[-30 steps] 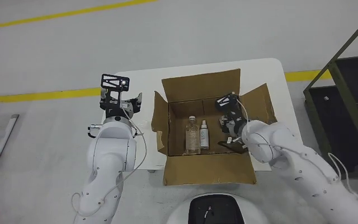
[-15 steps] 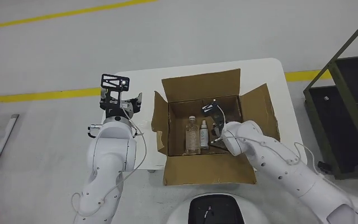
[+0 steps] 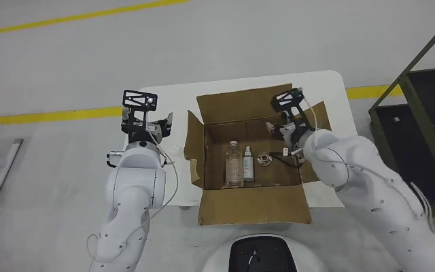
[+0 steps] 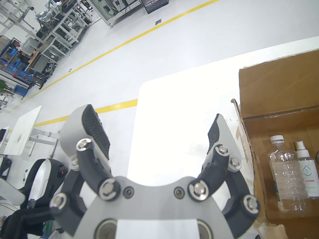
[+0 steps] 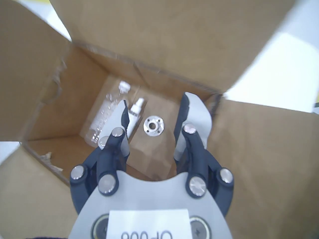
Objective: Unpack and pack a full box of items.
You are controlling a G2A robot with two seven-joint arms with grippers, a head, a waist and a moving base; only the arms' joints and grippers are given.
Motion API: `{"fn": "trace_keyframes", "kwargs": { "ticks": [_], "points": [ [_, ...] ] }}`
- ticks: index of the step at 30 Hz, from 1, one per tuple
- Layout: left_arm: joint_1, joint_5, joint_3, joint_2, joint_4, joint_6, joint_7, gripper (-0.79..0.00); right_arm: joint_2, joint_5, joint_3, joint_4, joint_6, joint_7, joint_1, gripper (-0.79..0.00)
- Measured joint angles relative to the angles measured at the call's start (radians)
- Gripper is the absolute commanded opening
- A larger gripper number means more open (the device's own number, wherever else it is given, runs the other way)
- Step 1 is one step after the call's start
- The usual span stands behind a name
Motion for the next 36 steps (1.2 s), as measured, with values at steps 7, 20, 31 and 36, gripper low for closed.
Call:
{"fn": "trace_keyframes", "kwargs": {
  "ticks": [7, 20, 31, 36],
  "points": [
    [0.0, 0.0, 0.0, 0.0, 0.0, 0.0, 0.0, 0.0, 0.034, 0.05, 0.483, -0.18, -0.042, -0.095, -0.214, -0.785],
    [0.0, 0.0, 0.0, 0.0, 0.0, 0.0, 0.0, 0.0, 0.027, 0.183, 0.604, 0.036, -0.217, -0.204, -0.516, -0.785],
    [0.0, 0.0, 0.0, 0.0, 0.0, 0.0, 0.0, 0.0, 0.025, 0.173, 0.351, -0.07, -0.319, -0.121, -0.424, -0.785],
    [0.0, 0.0, 0.0, 0.0, 0.0, 0.0, 0.0, 0.0, 0.028, 0.149, 0.289, -0.129, -0.381, -0.085, -0.426, -0.785]
  ]
}}
